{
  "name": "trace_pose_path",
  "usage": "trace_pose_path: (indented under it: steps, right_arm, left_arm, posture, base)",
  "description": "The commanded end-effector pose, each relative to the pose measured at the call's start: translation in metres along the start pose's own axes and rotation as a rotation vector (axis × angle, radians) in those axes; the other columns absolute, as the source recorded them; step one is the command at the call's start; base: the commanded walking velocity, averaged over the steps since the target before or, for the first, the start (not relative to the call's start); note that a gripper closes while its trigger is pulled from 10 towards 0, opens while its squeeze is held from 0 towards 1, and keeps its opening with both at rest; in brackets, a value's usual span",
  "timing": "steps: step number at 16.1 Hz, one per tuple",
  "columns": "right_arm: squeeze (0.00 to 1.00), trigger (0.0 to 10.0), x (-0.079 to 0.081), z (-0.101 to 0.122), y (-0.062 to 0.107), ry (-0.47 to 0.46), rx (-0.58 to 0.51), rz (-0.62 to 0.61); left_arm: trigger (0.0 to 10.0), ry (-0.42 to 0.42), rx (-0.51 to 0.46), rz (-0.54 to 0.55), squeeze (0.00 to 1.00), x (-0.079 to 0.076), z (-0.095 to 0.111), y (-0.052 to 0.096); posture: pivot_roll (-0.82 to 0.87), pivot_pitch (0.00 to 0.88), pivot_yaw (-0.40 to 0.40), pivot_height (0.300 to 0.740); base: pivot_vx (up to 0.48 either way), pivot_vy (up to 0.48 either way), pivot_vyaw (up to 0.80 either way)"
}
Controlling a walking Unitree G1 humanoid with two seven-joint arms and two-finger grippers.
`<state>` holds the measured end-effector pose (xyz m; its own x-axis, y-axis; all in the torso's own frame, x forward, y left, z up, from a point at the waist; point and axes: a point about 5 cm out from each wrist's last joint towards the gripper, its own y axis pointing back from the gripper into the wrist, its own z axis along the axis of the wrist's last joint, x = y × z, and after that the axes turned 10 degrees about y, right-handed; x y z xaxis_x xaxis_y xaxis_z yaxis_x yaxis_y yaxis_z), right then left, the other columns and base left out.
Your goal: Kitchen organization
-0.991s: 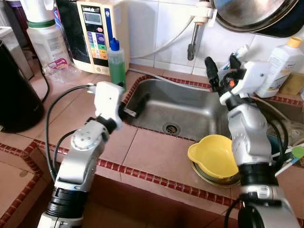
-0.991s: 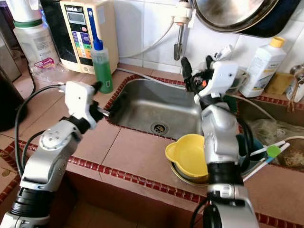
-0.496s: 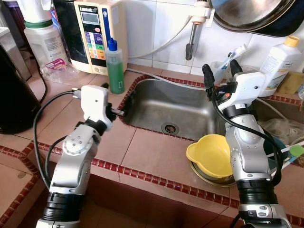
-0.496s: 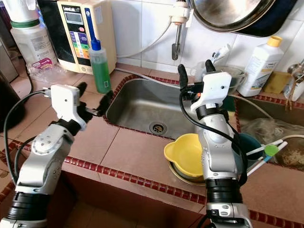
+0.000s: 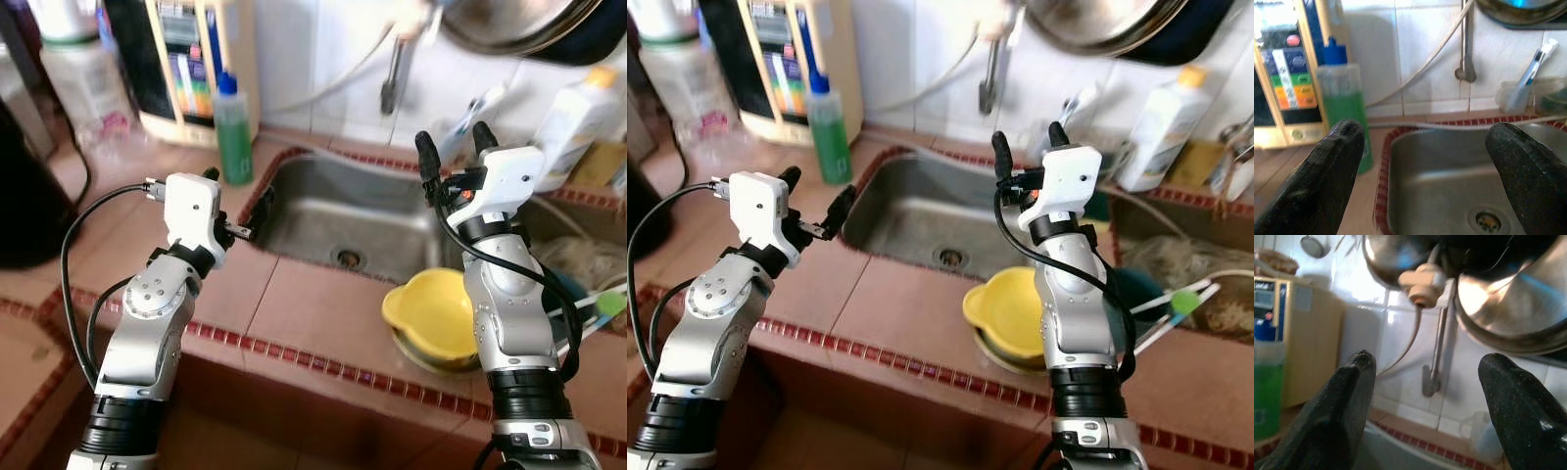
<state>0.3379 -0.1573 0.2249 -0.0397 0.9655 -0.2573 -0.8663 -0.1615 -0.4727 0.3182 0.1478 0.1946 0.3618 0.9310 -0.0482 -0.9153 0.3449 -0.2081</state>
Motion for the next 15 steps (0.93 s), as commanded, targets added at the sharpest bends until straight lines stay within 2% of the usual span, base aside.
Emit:
trace_pose_path:
  steps: [1,12,13,15]
  right_arm:
    - [0.00,10.0,0.0001,0.0068,-0.0041,0.012,-0.023,0.009]
    - [0.00,10.0,0.0007,0.0073,-0.0063,0.034,-0.025,0.023]
    - [0.00,10.0,0.0008,0.0073,-0.0062,0.036,-0.025,0.025]
    - [0.00,10.0,0.0019,0.0061,-0.0052,0.041,-0.022,0.036]
  left_arm:
    - [10.0,-0.019,-0.009,-0.001,0.00,0.0003,0.0040,-0.0002]
    - [10.0,-0.032,-0.029,0.004,0.00,0.0029,0.0087,-0.0030]
    - [10.0,-0.045,-0.053,0.002,0.00,0.0026,0.0108,-0.0026]
    - [10.0,-0.008,-0.079,-0.039,0.00,0.0007,0.0119,0.0002]
  posture:
    - [-0.04,0.000,-0.014,0.740]
    - [-0.04,0.000,-0.016,0.740]
    - [-0.04,0.000,-0.016,0.740]
    - [-0.04,0.000,-0.017,0.740]
  base:
    - [-0.281,0.000,0.00]
    - [-0.284,0.000,0.00]
    - [0.000,0.000,0.00]
    - [0.000,0.000,0.00]
